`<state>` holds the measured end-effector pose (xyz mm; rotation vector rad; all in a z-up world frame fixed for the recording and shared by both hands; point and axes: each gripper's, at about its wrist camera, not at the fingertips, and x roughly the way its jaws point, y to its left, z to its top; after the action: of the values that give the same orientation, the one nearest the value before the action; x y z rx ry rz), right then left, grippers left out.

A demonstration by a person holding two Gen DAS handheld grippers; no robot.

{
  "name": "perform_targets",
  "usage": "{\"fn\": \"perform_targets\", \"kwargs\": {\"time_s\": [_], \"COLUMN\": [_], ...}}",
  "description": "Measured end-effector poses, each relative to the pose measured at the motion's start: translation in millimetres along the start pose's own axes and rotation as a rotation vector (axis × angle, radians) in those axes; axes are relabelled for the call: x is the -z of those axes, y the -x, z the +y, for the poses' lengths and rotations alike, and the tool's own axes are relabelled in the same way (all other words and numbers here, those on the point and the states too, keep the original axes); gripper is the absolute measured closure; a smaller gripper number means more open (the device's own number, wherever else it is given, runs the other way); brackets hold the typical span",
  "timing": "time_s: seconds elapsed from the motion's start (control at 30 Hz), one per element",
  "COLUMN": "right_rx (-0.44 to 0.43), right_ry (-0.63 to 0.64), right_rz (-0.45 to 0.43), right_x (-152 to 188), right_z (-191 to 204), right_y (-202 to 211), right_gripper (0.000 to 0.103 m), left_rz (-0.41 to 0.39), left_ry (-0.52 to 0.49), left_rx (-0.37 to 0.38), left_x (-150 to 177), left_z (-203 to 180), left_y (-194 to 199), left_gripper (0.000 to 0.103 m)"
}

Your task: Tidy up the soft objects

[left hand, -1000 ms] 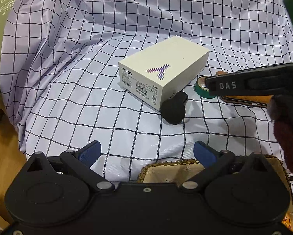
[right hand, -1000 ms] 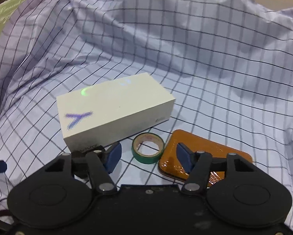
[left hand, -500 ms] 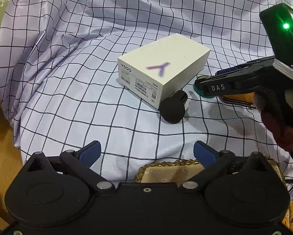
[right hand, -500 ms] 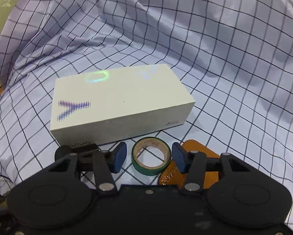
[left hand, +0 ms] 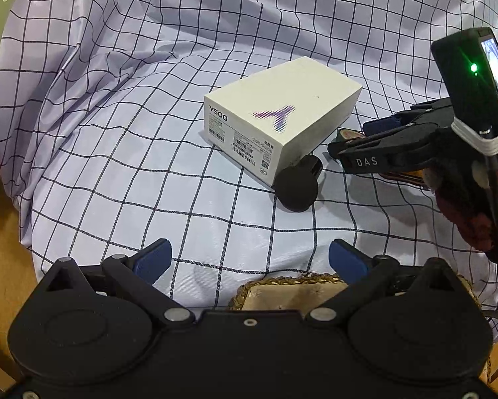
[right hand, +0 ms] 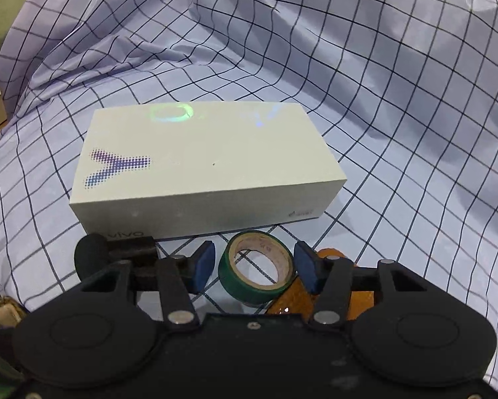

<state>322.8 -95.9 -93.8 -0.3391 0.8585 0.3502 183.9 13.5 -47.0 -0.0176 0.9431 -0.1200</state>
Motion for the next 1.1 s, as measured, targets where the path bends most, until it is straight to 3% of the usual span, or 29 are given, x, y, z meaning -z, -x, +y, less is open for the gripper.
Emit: {"fn": "perform_targets", "kwargs": {"time_s": [0.53,0.7,0.77,1.1], "right_rx": [-0.013,-0.037,-0.047,-0.008], "right_ry": [0.023,0.018,0.006,-0.101], "right_rz": [0.009,0.025,0.025,-0.061], "right_x": [-1.1,-2.6,-3.0,3.2], "right_z": [1.6,-0.1,-1.5,-6.0], "right_y": [-4.0,-7.2,-7.1,22.7], "right_gripper": [0.043,0.045,0.054,0.055], "left_rz": [0.005,0.012,0.016,0.041], "left_ry": [0.011,0.024,0.035,0.108], "left_rx": [0.010,0.014,0.019,0.031], "left_x": [0.5,0.0,-1.1,-10.0], "left_z": [0.9,2.6,3.6,3.2], "left_y": [1.0,0.9,0.7,2.2], "left_gripper": [0.005,0.005,0.005,0.005]}}
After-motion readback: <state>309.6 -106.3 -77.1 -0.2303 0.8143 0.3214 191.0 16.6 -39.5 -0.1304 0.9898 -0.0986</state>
